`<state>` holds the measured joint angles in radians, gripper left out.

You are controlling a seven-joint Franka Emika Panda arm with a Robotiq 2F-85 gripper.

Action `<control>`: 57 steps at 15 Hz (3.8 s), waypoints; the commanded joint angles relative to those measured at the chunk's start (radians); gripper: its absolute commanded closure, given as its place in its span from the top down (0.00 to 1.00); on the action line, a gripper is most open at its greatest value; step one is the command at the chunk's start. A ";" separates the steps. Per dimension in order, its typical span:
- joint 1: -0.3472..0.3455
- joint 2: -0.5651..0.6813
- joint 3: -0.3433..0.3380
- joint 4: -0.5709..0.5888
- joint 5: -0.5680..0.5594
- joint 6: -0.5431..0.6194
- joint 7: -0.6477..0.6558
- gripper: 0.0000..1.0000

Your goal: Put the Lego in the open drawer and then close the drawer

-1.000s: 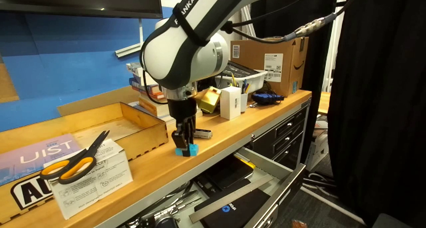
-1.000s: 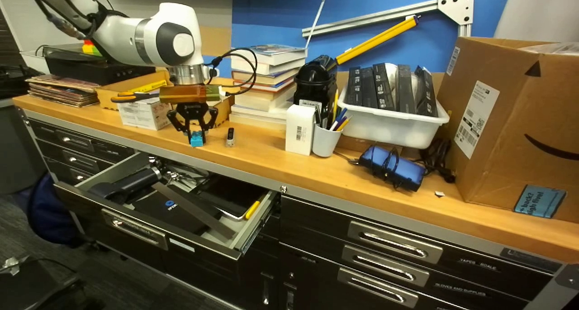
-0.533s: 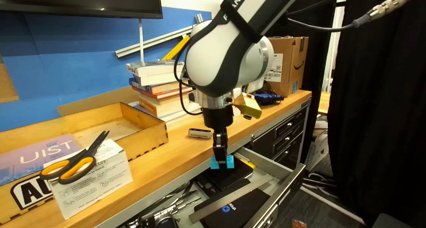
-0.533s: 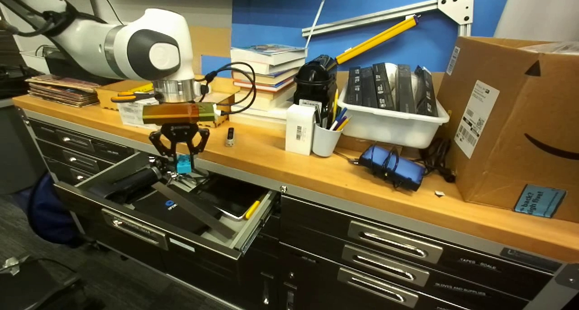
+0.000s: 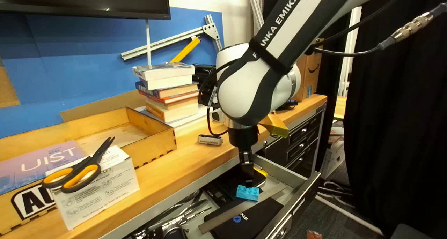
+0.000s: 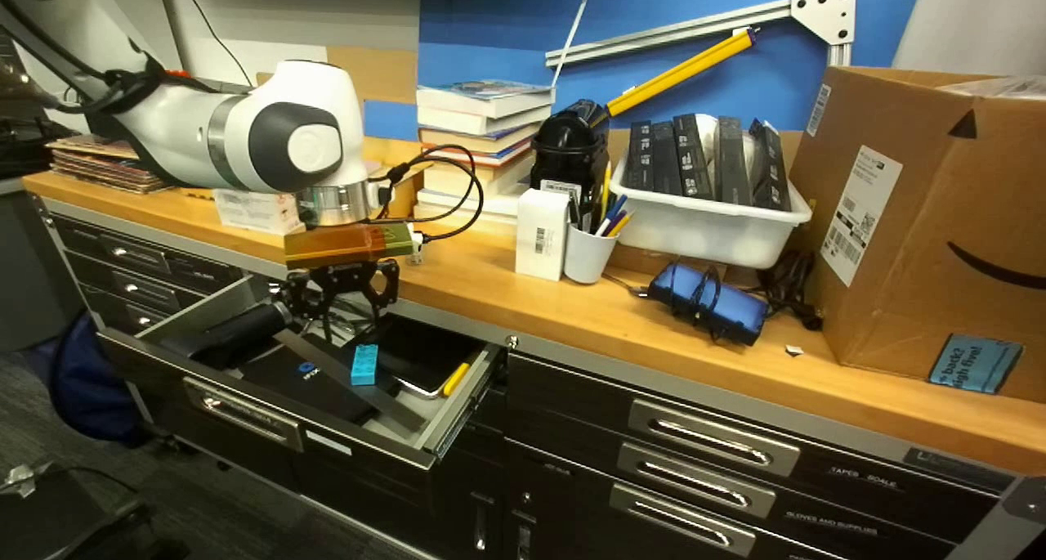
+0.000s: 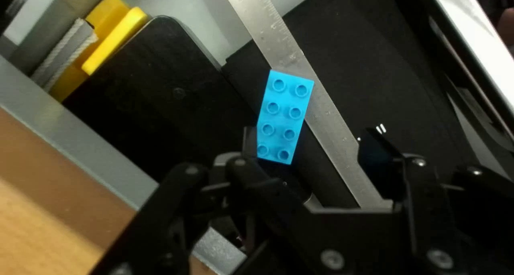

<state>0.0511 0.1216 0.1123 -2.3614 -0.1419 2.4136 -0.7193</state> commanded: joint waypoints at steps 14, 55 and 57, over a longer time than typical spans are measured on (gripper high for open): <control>-0.067 -0.259 -0.226 -0.389 0.178 -0.058 -0.471 1.00; 0.015 0.142 -0.078 0.042 -0.320 0.233 0.152 1.00; -0.007 0.118 -0.040 0.015 -0.277 0.198 0.119 1.00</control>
<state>0.0470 0.2752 0.0553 -2.3362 -0.4286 2.5952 -0.6012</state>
